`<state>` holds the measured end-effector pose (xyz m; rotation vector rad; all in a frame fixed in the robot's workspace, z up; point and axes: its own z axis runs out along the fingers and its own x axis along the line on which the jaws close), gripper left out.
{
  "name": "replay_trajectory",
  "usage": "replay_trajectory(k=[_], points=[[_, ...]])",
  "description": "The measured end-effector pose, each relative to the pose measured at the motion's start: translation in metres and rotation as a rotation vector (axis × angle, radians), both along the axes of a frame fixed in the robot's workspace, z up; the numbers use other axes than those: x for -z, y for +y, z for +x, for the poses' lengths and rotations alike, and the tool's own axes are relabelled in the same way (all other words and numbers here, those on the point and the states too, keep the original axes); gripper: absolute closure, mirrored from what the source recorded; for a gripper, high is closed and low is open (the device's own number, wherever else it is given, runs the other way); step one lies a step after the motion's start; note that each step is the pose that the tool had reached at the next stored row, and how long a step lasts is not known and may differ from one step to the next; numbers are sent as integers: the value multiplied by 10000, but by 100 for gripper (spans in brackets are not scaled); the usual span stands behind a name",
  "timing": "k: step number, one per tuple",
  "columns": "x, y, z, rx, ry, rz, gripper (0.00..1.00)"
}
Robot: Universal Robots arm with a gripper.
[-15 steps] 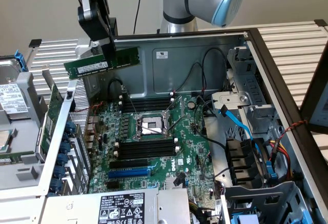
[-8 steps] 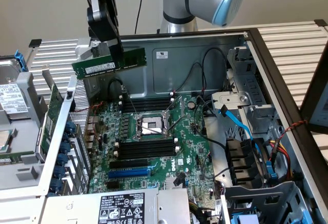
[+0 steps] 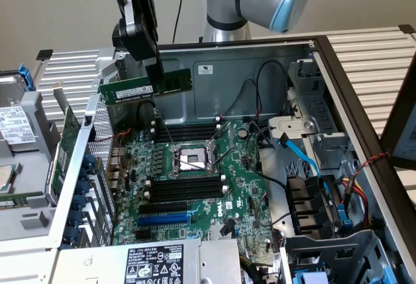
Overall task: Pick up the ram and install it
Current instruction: 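Reach for the ram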
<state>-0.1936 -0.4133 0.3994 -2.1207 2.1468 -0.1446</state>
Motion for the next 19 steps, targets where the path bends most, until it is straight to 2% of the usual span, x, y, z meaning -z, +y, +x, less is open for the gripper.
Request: replay_trajectory(k=[1,5,6,11,19], points=[[9,0,0,95,26,-1,88],[32,0,1,454,199,-20,88],[38,0,4,496,217,-23,88],[81,17,79,585,234,-24,88],[80,17,79,585,234,-26,88]])
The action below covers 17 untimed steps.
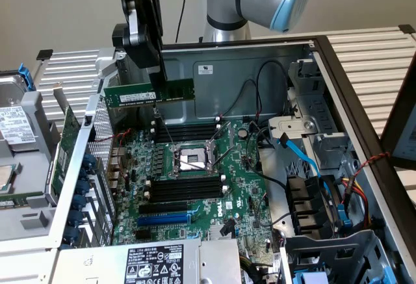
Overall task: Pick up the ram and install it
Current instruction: 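Reach for the ram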
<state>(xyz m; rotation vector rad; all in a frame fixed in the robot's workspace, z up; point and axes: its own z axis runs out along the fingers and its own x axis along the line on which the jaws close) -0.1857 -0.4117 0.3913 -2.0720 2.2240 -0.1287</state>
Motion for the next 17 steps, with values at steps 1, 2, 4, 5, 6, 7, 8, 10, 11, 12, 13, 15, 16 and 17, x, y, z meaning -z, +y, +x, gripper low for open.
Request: replay_trajectory(k=[1,2,4,5,6,7,8,10,11,12,13,15,16,17], points=[[0,0,0,0,0,0,88],[0,1,1,0,0,0,88],[1,19,9,0,-1,0,88],[0,33,25,-2,3,-2,88],[1,48,42,-1,7,-2,88],[0,60,59,-1,21,-4,88],[0,67,79,0,42,-5,88],[1,75,118,0,93,-7,88],[1,78,140,0,144,-12,88],[2,80,162,-1,202,-15,88],[3,82,182,0,273,-20,88],[5,85,221,0,436,-35,88],[6,88,240,-1,510,-41,88],[10,95,256,-1,571,-42,88]])
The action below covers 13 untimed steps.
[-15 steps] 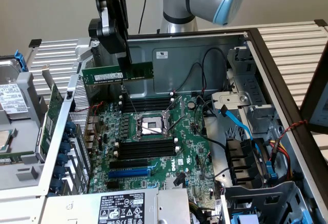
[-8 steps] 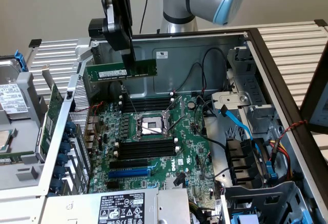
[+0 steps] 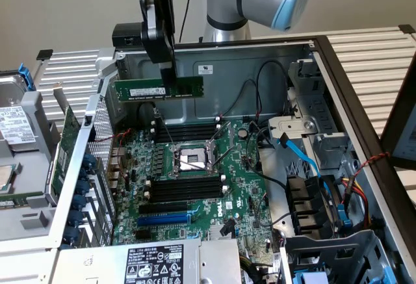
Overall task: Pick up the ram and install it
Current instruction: 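Reach for the ram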
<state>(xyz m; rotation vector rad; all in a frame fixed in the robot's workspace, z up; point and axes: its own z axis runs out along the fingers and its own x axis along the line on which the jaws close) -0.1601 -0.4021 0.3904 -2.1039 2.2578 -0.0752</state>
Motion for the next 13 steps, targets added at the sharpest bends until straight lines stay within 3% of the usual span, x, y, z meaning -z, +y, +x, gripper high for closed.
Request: replay_trajectory(k=[1,4,5,11,13], points=[[4,12,10,0,42,-1,88],[15,94,19,0,83,-28,88],[14,102,20,1,100,-59,88],[15,108,20,3,98,-67,88],[15,145,20,2,100,-130,88]])
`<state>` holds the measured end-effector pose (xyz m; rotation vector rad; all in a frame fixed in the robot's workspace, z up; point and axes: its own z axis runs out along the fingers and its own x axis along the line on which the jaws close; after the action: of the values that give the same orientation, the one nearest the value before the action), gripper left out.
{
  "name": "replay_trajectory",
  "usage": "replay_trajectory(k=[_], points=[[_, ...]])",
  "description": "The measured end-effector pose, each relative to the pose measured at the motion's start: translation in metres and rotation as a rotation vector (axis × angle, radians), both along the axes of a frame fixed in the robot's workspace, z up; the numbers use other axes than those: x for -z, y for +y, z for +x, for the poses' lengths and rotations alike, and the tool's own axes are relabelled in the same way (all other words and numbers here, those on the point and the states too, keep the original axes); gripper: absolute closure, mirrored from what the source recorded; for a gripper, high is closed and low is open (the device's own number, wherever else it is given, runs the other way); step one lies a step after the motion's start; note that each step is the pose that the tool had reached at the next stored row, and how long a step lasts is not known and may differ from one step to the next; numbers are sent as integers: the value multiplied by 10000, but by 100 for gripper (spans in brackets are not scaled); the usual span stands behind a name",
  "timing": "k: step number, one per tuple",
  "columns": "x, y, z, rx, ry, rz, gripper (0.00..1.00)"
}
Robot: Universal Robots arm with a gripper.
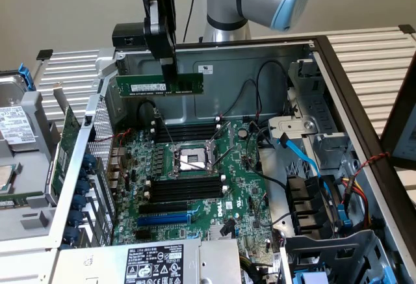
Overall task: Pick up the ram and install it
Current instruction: 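Reach for the ram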
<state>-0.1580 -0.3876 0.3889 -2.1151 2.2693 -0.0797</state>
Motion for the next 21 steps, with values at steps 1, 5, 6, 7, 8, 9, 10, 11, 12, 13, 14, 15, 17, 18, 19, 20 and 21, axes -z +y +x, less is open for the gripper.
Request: replay_trajectory(k=[1,5,6,7,8,9,10,11,12,13,14,15,17,18,19,20,21], points=[[0,31,0,0,2,-22,88],[6,118,44,-1,78,-36,88],[8,126,68,-1,127,-36,88],[10,130,98,0,181,-36,88],[12,130,128,0,232,-36,88],[11,130,162,0,282,-36,88],[12,130,201,-1,306,-36,88],[12,130,234,-7,313,-36,88],[12,130,253,-50,314,-37,88],[12,130,268,-115,314,-37,88],[12,130,270,-217,308,-39,88],[11,130,270,-355,288,-43,88],[20,132,276,-527,227,-44,88],[30,134,282,-541,214,-45,88],[43,135,284,-543,206,-44,88],[54,135,286,-543,204,-46,88],[59,136,286,-543,202,-45,88]])
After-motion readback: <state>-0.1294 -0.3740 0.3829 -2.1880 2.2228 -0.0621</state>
